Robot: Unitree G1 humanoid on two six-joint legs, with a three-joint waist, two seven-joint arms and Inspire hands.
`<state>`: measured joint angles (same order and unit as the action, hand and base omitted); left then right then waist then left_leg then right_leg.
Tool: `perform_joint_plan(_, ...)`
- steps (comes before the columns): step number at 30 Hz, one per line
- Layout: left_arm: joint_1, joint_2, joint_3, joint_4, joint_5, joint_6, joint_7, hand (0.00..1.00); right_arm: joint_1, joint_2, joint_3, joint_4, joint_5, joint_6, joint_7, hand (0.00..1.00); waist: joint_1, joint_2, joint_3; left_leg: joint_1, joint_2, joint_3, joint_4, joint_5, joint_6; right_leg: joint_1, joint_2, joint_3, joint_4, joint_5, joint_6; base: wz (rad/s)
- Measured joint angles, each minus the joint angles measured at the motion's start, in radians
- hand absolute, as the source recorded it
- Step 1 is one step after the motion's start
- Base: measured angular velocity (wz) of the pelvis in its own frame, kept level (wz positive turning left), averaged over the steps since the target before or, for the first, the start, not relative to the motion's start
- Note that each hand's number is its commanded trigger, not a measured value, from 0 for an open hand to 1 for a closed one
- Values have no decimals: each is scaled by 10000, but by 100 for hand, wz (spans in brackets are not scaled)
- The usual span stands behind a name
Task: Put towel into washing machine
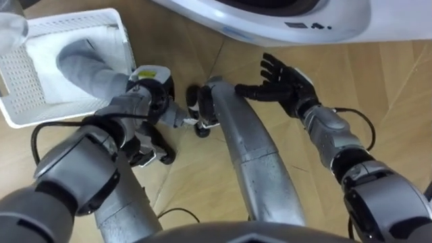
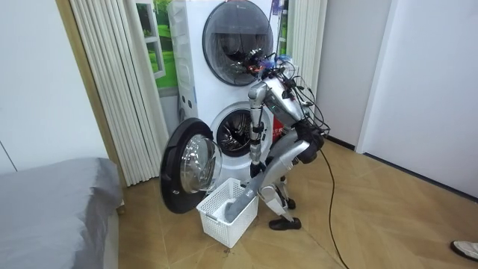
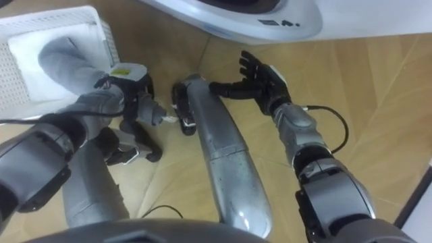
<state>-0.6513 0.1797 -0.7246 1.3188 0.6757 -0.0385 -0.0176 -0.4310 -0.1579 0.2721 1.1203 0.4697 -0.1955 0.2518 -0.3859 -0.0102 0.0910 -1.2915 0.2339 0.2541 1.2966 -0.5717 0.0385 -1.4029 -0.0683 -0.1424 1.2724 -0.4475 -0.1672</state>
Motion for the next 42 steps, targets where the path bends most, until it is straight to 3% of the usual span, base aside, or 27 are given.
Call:
perform_joint_plan(6, 50, 44, -465, -29, -354, 161, -420, 100, -8, 93, 135, -16, -38, 237, -301, 0, 16, -244, -18, 271, 16, 184, -291, 57, 50, 223, 20, 71, -292, 53, 105, -3)
perform_joint_plan(11, 306, -48, -428, -45, -414, 64, -450, 100, 16, 82, 375, 515, -273, 442, -679, 0, 158, -401, -16, 1211, 2, 298, -835, 141, 0, 1153, 98, 82, -840, 100, 188, -5)
perform_joint_plan(18, 404, -422, 117, -156, -966, -616, -293, 100, 505, -52, 797, 1129, -525, 425, -1110, 0, 1042, -243, -20, 2760, -34, 445, -1782, 338, -74, 2748, 210, 60, -1826, 245, 335, -3)
perform_joint_plan(23, 924, -467, 762, -833, -1367, -897, 222, 100, 769, -313, 794, 1346, -564, 402, -1322, 0, 1661, 38, -29, 4004, -371, 424, -2758, 662, -128, 4033, 125, 26, -2676, 377, 475, 10)
perform_joint_plan(25, 1062, -423, 1009, -1119, -2216, -1050, 592, 100, 858, -479, 1001, 1375, -623, 346, -1442, 0, 1902, 131, -26, 4449, -541, 429, -3092, 756, -137, 4462, 9, 8, -2891, 399, 515, 13)
perform_joint_plan(30, 1266, -341, 1969, -1468, -3414, -1484, 1020, 100, 929, -498, 988, 1469, -959, 93, -1454, 0, 2125, 295, -57, 5172, -589, 422, -3550, 835, -120, 5266, 2, -98, -3338, 458, 614, 3)
perform_joint_plan(35, 1535, -347, 2110, -2584, -5589, -1752, 1028, 100, 969, -473, 1097, 1368, -1143, -50, -1457, 0, 2529, 366, -75, 5454, -744, 392, -3687, 874, -88, 5525, -202, -305, -3383, 483, 654, 0)
perform_joint_plan(38, 1731, -428, 2115, -2900, -7277, -2102, 935, 100, 968, -377, 1085, 1214, -1476, -103, -1467, 0, 2591, 419, -105, 5547, -756, 391, -3765, 910, -38, 5643, -204, -326, -3468, 537, 667, 1)
perform_joint_plan(42, 2033, -576, 2118, -3081, -9294, -2246, 264, 100, 1075, -342, 1021, 791, -1740, -169, -1493, 0, 2696, 426, -110, 5729, -837, 391, -3958, 1065, -17, 5808, -210, -286, -3629, 676, 662, 0)
